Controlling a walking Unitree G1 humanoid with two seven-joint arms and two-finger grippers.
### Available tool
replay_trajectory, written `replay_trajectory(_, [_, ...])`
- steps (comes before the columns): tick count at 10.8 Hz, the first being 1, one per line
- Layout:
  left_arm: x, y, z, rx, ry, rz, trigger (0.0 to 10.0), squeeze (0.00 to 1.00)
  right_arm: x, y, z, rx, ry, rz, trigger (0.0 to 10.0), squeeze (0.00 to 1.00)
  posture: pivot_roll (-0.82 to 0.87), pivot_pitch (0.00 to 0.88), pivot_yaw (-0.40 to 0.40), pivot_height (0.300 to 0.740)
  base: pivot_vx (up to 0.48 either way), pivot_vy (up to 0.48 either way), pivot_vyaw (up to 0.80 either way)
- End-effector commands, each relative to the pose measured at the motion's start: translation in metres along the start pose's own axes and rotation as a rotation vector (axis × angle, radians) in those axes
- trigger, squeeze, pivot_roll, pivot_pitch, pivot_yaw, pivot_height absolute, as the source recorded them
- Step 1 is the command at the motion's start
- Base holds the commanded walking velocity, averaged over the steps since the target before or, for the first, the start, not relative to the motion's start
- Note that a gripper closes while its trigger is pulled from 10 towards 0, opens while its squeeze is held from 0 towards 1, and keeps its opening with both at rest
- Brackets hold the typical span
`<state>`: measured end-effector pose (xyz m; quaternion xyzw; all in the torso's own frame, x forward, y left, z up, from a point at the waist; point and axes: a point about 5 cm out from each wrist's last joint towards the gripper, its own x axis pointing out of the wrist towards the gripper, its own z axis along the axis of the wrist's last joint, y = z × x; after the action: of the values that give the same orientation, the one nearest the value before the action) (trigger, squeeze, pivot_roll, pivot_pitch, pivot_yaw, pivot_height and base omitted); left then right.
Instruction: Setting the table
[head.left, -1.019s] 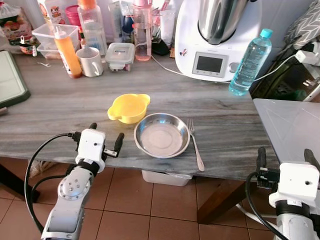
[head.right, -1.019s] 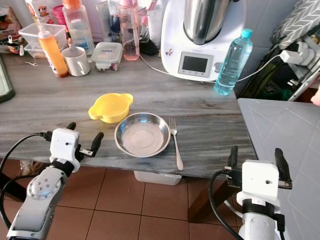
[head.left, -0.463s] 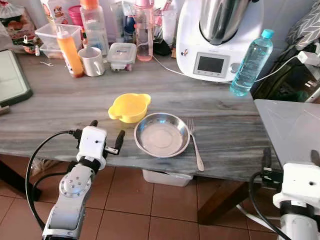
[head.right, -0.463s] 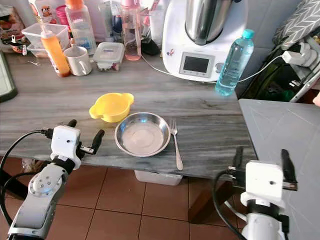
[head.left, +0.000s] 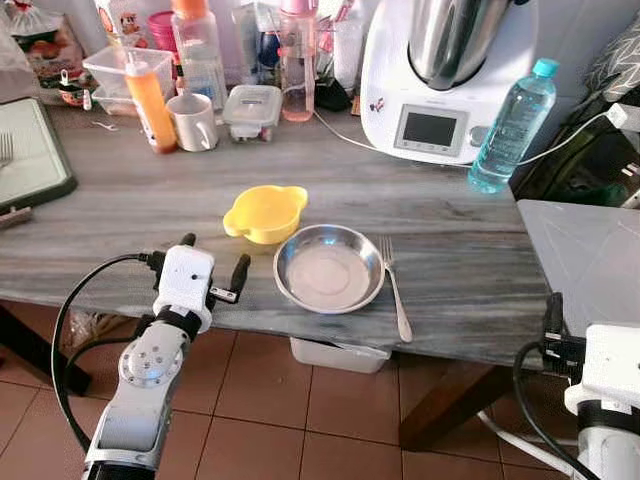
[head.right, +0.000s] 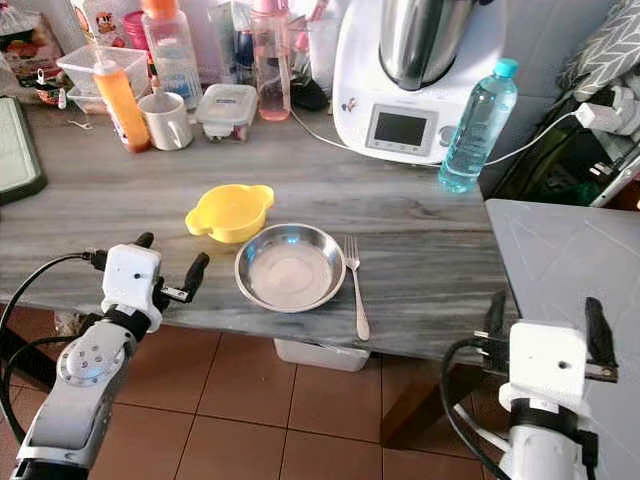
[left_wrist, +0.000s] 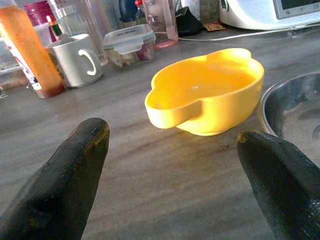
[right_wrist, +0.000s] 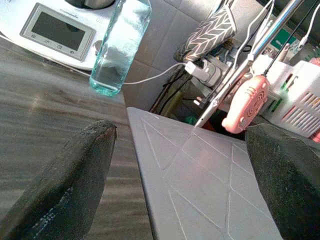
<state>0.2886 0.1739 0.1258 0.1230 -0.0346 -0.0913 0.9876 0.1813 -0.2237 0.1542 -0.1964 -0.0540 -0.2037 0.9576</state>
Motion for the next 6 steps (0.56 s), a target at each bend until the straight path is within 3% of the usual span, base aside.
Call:
replay_trajectory(1, [0.0007,0.0004,-0.0021,0.014,0.011,-0.002,10.0,0.0,0.0003,-0.0014,-0.0014,-0.004,0.009,-0.016,10.0,0.0,0.05,0.093,-0.005,0.74,-0.289,0.0,0.0])
replay_trajectory(6, [0.0034,-0.0022,0.0011,0.023,-0.005,-0.004,10.0,0.0,0.0011,-0.0016,-0.0028,-0.002,0.011,-0.018,10.0,0.0,0.05,0.091,-0.004,0.74,-0.301,0.0,0.0])
